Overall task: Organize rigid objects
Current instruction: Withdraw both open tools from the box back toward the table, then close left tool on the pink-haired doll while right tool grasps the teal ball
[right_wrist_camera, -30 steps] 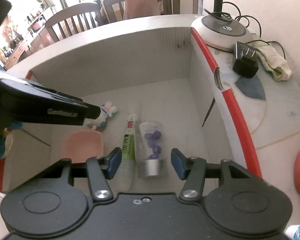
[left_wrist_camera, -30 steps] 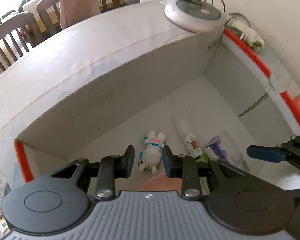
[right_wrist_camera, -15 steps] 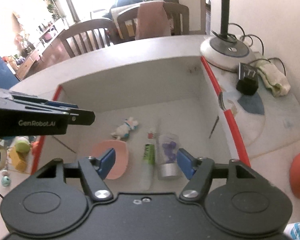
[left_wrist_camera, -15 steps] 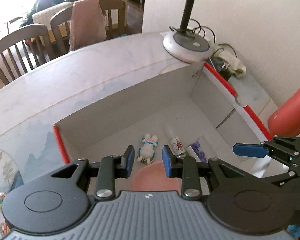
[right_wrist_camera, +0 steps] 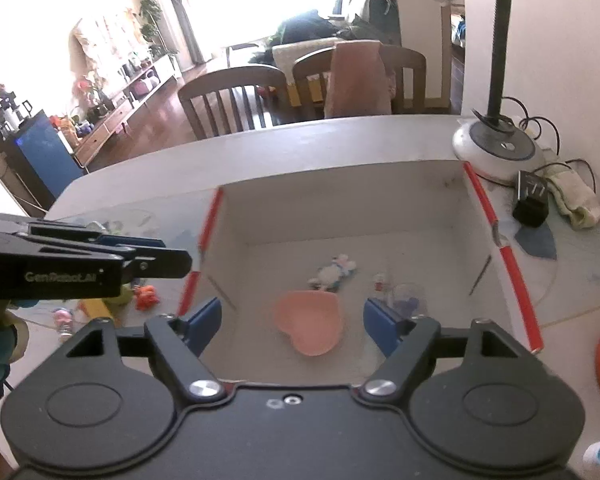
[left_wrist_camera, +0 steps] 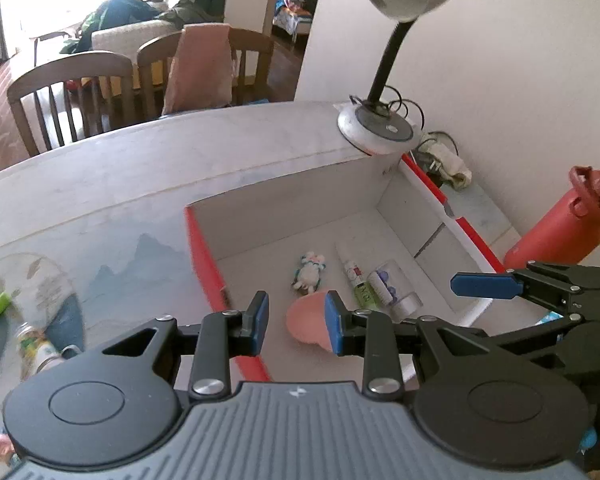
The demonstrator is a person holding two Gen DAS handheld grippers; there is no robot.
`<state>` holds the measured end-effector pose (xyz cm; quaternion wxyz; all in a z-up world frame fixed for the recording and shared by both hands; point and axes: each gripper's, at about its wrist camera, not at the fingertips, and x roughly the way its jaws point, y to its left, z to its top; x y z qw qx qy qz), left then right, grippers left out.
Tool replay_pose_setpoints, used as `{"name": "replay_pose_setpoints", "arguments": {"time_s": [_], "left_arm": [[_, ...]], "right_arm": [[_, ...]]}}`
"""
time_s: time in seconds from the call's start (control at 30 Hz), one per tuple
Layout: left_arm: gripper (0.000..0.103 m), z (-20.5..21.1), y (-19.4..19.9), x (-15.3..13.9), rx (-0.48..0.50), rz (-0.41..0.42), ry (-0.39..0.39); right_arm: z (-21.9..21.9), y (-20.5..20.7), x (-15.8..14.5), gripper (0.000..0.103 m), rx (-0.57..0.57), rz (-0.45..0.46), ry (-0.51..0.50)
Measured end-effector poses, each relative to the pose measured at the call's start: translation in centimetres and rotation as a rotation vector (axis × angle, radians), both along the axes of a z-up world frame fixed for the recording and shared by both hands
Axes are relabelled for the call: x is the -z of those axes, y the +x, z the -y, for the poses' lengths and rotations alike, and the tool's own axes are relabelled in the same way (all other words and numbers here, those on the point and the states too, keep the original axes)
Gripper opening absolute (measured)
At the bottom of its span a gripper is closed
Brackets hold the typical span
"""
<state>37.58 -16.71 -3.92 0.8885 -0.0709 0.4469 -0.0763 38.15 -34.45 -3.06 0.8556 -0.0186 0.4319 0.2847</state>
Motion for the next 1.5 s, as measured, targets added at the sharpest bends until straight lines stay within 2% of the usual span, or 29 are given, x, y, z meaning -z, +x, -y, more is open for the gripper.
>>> {"name": "replay_pose_setpoints", "arguments": {"time_s": [0.2, 0.27, 0.3, 0.33, 0.5, 0.67, 0.9, 1.3, 1.37, 1.5], "left_arm": [[0.03, -3.1, -4.3, -1.3, -0.027, 0.039, 0.0], [0.039, -4.3, -5.9, -1.5, -0.031, 0.049, 0.0], [0.055, -4.8, -6.6, -1.6, -0.034, 0.054, -0.003], [0.062, -5.4, -7.4, -1.7, -0.038, 0.062, -0.008], [0.062, -8.6, -11.4, -1.9, -0.037, 0.076, -0.028], [0.063, -12.2, -15.1, -1.9, -0.066, 0.097, -0.006], [0.074, -17.3, -19.1, -1.6, -0.119, 0.117, 0.003], [0.079, -23.3, -21.5, 1.0, -0.169, 0.094, 0.013], [0.083, -24.1, -21.7, 1.8, -0.177, 0.087, 0.004], [0.083, -25.6, -21.6, 3.5, -0.219, 0.059, -0.028]], "right_arm": [[-1.9, -3.1, -1.2, 0.083, -0.028, 0.026, 0.027], [-2.7, -4.3, -1.5, 0.084, -0.036, 0.041, 0.035], [-3.2, -4.8, -1.6, 0.084, -0.04, 0.041, 0.041], [-3.5, -5.3, -1.7, 0.084, -0.043, 0.041, 0.046], [-5.9, -8.1, -2.1, 0.086, -0.07, 0.058, 0.072], [-8.7, -10.5, -2.2, 0.087, -0.105, 0.068, 0.092], [-12.7, -13.4, -1.5, 0.088, -0.159, 0.063, 0.097], [-19.6, -17.8, 1.4, 0.088, -0.299, 0.036, 0.039], [-20.6, -18.3, 1.9, 0.088, -0.323, 0.041, 0.015], [-22.5, -18.9, 3.1, 0.088, -0.357, 0.031, -0.009]]}}
